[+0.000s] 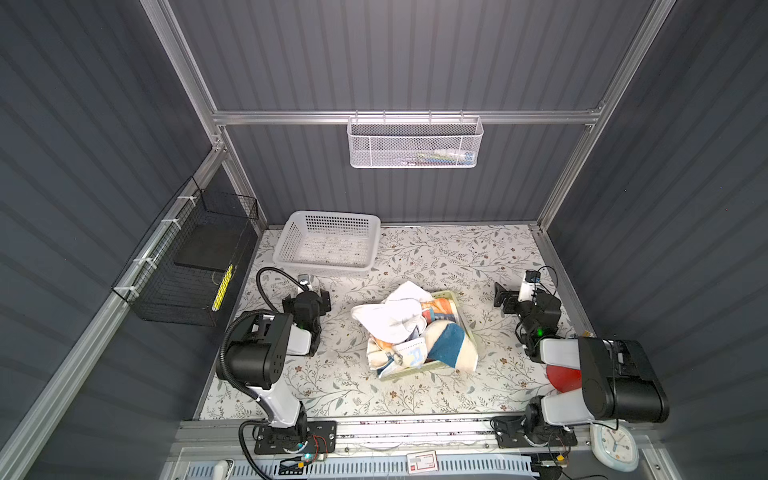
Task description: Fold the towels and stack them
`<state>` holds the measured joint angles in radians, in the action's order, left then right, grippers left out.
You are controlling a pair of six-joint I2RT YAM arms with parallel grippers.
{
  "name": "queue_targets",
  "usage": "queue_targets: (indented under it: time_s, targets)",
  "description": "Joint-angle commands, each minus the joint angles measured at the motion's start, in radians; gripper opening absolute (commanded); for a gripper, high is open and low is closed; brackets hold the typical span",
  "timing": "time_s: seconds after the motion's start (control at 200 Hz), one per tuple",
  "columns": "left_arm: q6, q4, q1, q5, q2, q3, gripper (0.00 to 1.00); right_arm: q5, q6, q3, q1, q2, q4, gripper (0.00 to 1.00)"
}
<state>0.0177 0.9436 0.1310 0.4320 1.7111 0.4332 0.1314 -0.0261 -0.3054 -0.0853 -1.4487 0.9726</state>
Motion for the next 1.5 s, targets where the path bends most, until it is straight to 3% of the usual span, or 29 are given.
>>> queue_targets:
  time_s: [0.0,1.021,1.176,1.266,1.376,1.496]
  targets:
    - [-0.013,0.019,0.001,-0.009,0.008,0.016,1.00,0.007,-0.009,-0.016,-0.002,-0.010,0.011,0.99]
    - [-0.014,0.023,0.001,-0.007,0.008,0.015,1.00,0.008,-0.008,-0.010,-0.002,-0.008,0.020,0.99]
    - [-0.013,0.023,0.001,-0.009,0.008,0.015,1.00,0.047,0.017,0.027,0.007,0.073,0.027,0.99]
    - [-0.014,0.020,0.001,-0.009,0.009,0.016,1.00,-0.017,-0.009,0.013,0.021,0.181,-0.114,0.99]
    - [-0.024,0.071,0.002,-0.007,-0.011,-0.013,1.00,-0.076,-0.142,-0.093,0.025,0.315,-0.466,0.99]
    - [0.002,-0.071,0.002,0.036,-0.175,-0.015,1.00,-0.058,-0.253,-0.227,0.048,0.375,-0.804,0.99]
